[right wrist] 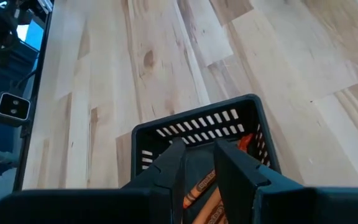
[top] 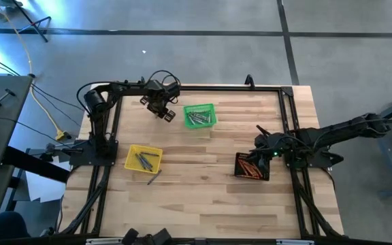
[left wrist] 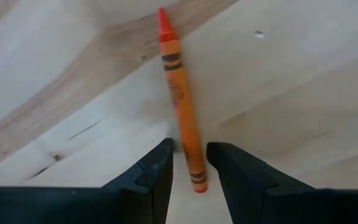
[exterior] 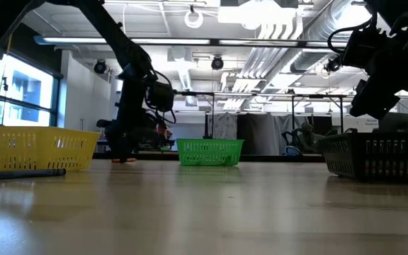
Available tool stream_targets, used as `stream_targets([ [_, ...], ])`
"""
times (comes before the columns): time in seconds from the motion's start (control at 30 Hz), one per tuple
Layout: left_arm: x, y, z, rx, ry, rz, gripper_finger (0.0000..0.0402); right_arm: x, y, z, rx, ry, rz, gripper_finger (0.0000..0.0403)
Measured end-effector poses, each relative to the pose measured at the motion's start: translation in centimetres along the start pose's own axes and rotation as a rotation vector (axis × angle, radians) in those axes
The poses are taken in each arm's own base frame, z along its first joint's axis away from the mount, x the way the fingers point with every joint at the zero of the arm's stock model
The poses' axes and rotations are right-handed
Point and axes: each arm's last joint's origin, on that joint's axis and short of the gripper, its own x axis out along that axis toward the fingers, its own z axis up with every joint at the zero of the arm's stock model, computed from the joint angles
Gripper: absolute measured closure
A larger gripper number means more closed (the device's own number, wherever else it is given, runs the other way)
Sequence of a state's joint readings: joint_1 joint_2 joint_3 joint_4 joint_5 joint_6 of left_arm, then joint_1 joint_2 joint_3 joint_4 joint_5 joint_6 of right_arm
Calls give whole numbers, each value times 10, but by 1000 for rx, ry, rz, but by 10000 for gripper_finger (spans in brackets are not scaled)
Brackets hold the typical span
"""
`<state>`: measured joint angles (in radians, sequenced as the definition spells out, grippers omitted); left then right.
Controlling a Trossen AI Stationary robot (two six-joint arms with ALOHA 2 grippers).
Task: Sort crayons
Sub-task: Put the orange crayon into the black basket
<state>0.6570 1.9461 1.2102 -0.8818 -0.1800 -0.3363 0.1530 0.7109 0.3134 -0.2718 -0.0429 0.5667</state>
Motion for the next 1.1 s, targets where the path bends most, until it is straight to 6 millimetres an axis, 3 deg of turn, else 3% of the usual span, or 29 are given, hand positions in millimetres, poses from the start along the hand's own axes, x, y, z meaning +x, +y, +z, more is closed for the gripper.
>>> stream_targets([
  [0.23, 10, 12, 4, -37, 62, -68, 289, 0, -2, 1, 3, -5, -7, 324],
  [0.33, 11, 14, 5, -46, 72, -80, 313, 0, -2, 1, 1, 2, 3, 324],
  [0.5, 12, 17, 5, -54, 89, -88, 386, 0, -2, 1, 1, 2, 4, 324],
  [0.77, 9, 19, 2, -59, 95, -71, 399, 0, -2, 1, 12, 2, 3, 324],
  [0.97, -8, 26, -3, -73, 49, -45, 400, 0, -2, 1, 16, 5, 7, 324],
  [1.1, -33, 34, -5, -116, -56, -19, 401, 0, -2, 1, 17, 5, 8, 324],
])
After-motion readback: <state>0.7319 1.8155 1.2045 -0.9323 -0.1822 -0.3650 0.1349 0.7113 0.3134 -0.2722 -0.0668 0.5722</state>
